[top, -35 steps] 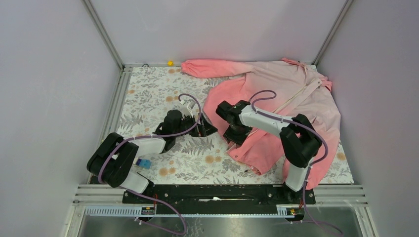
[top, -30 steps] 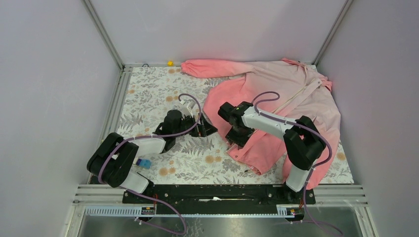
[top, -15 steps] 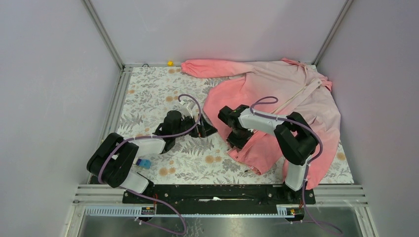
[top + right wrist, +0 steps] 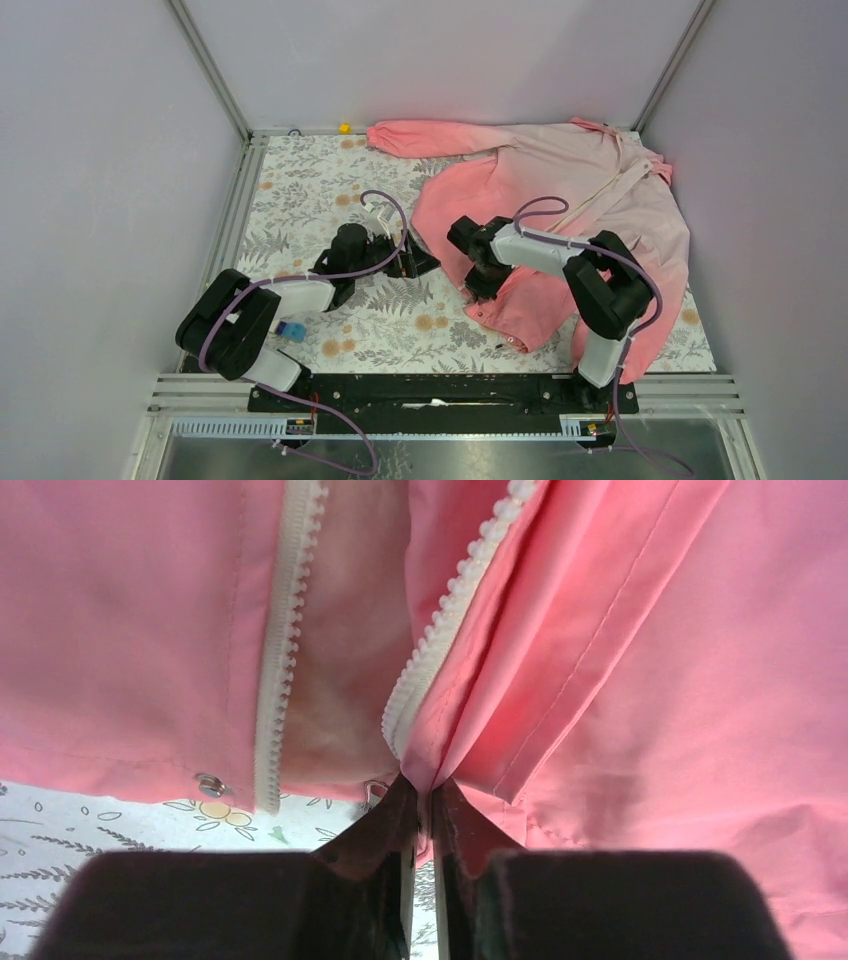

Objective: Zip up the jacket

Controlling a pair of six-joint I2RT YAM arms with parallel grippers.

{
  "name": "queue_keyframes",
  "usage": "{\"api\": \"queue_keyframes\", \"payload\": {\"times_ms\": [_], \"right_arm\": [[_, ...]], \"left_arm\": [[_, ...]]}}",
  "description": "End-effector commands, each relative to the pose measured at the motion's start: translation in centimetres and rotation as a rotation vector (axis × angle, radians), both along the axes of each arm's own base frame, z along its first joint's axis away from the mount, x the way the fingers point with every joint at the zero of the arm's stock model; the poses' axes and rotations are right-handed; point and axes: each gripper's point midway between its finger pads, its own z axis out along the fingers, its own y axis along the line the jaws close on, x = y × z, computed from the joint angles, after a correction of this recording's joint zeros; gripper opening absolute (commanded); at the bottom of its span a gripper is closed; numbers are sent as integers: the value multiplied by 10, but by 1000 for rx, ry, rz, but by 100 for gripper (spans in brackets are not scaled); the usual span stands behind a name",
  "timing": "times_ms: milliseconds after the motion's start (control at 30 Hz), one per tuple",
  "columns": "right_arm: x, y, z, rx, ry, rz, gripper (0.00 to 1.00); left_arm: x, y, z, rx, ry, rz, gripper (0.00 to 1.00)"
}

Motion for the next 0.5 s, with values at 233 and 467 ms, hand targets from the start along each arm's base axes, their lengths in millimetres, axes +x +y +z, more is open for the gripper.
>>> {"api": "queue_keyframes", "payload": {"times_ms": [233,467], "right_arm": [[49,10,126,115,-1013,850,0],[23,-29,159,4,-1439,957,0]], "left_arm": [[2,-10,27,-58,-102,-54,99],[6,-27,33,-151,23,-81,99]]}}
